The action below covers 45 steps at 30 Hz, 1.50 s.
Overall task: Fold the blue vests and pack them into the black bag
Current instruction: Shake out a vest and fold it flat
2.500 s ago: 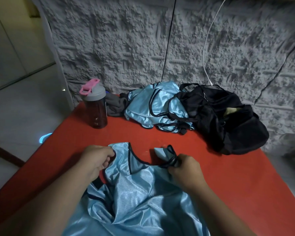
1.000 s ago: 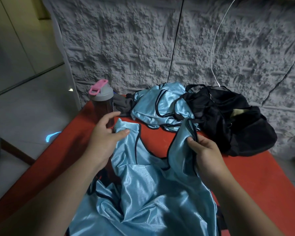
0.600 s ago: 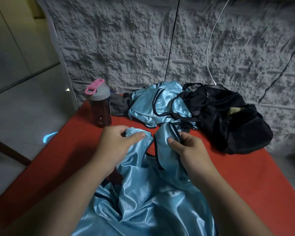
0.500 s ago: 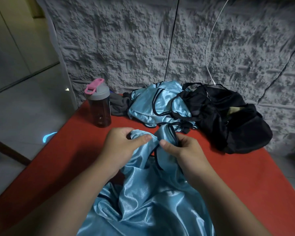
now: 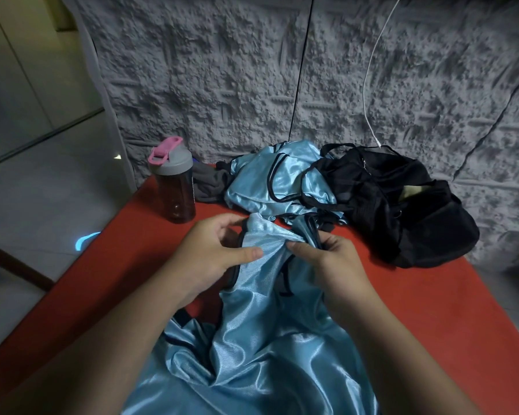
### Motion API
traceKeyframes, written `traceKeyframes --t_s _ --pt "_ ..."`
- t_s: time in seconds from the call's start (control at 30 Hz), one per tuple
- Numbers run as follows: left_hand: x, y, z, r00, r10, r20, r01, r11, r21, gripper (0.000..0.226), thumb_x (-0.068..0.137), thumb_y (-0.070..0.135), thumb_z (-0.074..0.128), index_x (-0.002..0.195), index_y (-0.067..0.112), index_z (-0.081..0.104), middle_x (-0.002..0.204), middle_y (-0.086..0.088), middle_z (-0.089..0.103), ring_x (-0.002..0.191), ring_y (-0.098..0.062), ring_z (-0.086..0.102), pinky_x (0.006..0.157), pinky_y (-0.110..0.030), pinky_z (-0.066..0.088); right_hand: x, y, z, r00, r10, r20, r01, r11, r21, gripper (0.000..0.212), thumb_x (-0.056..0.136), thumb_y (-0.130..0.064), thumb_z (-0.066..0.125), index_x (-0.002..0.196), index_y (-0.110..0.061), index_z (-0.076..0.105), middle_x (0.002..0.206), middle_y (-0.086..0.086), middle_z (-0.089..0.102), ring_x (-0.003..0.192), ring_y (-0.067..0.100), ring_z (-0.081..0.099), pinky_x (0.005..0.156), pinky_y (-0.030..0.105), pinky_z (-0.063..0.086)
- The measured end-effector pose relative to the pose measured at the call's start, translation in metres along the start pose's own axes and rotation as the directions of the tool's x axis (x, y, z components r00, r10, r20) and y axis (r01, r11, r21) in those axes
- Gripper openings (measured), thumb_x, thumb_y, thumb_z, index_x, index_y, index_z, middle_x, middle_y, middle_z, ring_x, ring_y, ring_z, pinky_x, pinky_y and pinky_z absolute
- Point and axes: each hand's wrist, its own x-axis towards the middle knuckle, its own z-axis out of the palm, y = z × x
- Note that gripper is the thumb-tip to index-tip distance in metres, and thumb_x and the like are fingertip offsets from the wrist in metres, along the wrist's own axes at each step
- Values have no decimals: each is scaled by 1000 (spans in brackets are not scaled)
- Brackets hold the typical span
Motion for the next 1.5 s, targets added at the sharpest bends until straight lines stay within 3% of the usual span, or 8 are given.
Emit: traceKeyframes --t_s 0.2,0.37,0.5,0.67,0.77,0.9,1.1,1.5 --pt "-1 0 0 987 149 -52 -143 984 104 37 64 38 86 92 15 78 100 -16 74 89 -20 68 88 -54 53 1 0 -2 998 55 6 -55 997 -63 12 79 -7 79 89 -3 78 94 26 75 82 41 68 77 49 52" --pt "-3 6 3 948 307 -86 -289 941 174 30 68 15 92 67 22 62 125 1 68 86 2 64 81 -17 48 -1 1 0 993 115 33 -111 989 -102 22 73 -16 80 91 -3 78 98 33 71 79 41 62 72 49 43" --pt "-4 2 8 965 249 -80 -247 968 31 31 73 3 87 76 18 60 68 -7 62 64 -12 52 61 -31 44 -1 0 0 990 126 67 -121 990 -74 10 85 -4 72 91 1 78 94 29 74 83 41 70 83 49 53" --pt "-2 -6 8 982 174 -79 -175 985 -2 16 78 10 85 91 12 75 84 -20 71 75 -24 63 76 -53 55 -1 -1 -2 983 160 88 -156 986 -53 14 83 -8 74 89 4 77 93 33 72 80 41 66 80 48 48" --pt "-1 -10 8 988 95 -120 -101 994 -40 45 70 38 86 84 -1 69 88 -36 65 74 -29 61 76 -66 51 -1 -1 -2 983 167 79 -161 985 -67 12 85 -9 74 87 3 77 90 30 73 77 39 67 80 52 51" --pt "-3 -7 10 987 48 -151 -64 993 -102 29 76 32 86 86 7 77 89 -20 76 84 -35 71 85 -60 55 -3 -4 -4 983 164 84 -159 985 -64 10 84 -9 76 88 0 78 92 26 74 78 36 71 83 49 55" --pt "-1 -14 -5 973 38 -228 -74 986 -151 71 66 66 84 87 -1 71 84 -12 62 77 -24 53 73 -43 43 -8 -21 -19 999 49 7 -48 993 -106 9 91 -6 70 90 0 75 84 22 70 78 34 63 77 46 52" --pt "-41 118 -23 914 238 -329 -268 962 -49 10 95 17 68 91 8 72 95 -15 76 88 -22 69 90 -52 54 -74 -166 -23 972 -208 -106 189 968 -165 26 100 -19 62 80 -8 73 77 19 72 68 33 68 67 46 60"
